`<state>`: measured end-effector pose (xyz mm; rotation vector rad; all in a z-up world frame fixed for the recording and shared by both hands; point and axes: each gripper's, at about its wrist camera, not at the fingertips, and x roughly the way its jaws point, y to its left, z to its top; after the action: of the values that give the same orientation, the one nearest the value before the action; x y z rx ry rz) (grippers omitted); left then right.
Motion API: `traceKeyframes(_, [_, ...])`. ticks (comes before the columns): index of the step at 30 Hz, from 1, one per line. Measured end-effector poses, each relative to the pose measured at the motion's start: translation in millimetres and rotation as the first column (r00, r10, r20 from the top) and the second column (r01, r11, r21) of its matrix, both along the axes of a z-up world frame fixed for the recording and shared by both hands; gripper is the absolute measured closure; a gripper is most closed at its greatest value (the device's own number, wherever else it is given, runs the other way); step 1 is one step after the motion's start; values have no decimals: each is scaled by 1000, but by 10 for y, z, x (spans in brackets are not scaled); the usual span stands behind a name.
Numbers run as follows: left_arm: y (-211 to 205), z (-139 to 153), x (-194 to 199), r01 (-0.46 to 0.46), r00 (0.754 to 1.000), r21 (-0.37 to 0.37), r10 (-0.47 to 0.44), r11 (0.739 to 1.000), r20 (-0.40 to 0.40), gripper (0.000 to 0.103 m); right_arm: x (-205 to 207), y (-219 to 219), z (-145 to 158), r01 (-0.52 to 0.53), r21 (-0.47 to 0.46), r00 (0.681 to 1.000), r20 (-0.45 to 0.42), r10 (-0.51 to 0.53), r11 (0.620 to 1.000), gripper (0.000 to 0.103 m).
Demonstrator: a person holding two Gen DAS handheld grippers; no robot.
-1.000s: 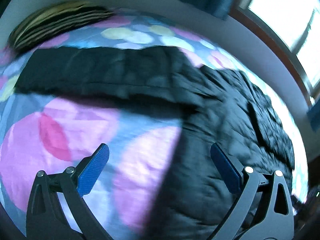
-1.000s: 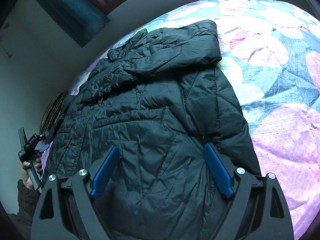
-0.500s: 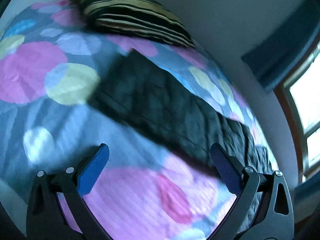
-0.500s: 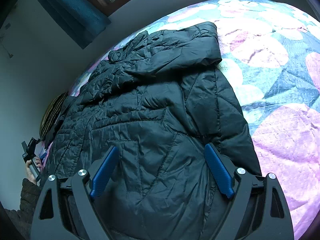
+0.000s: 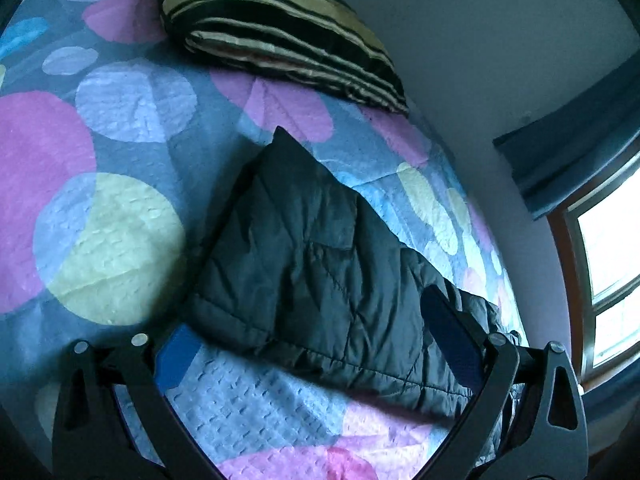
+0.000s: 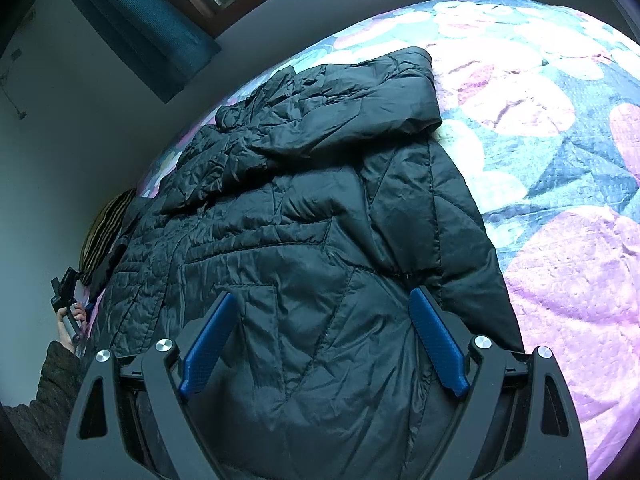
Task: Fold large clothes
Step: 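Reach the left tool to the other sleeve and close on its cuff, then carry the sleeve with the left tool across the jacket body and release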
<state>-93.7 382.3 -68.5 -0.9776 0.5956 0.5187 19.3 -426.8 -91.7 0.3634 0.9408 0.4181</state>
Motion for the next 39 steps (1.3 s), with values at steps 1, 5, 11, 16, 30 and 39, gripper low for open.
traceKeyframes(1, [12, 1, 1, -13, 999, -6, 13, 1000, -29, 26, 0, 1, 0, 1, 1, 1000, 1, -1, 1000, 16])
traceKeyframes(5, [104, -47, -21, -35, 999, -35, 34, 999, -43, 55, 1, 3, 1, 2, 3, 1000, 3, -2, 1000, 16])
traceKeyframes(11, [146, -96, -71, -75, 997, -95, 74, 993, -6, 94, 4, -6, -3, 1, 2, 1000, 3, -1, 1000, 16])
traceKeyframes(16, [-147, 296, 76, -37, 999, 41, 37, 998, 12, 95, 6, -4, -3, 1, 2, 1000, 3, -1, 1000, 16])
traceKeyframes(30, [-1986, 1433, 1288, 362, 913, 291, -400, 886, 83, 96, 5, -4, -2, -1, 1, 1000, 4, 1, 1000, 16])
traceKeyframes(39, [-3529, 1442, 1918, 598, 761, 350, -648, 721, 32, 96, 22, -16, -3, 1, 13, 1000, 3, -1, 1000, 16])
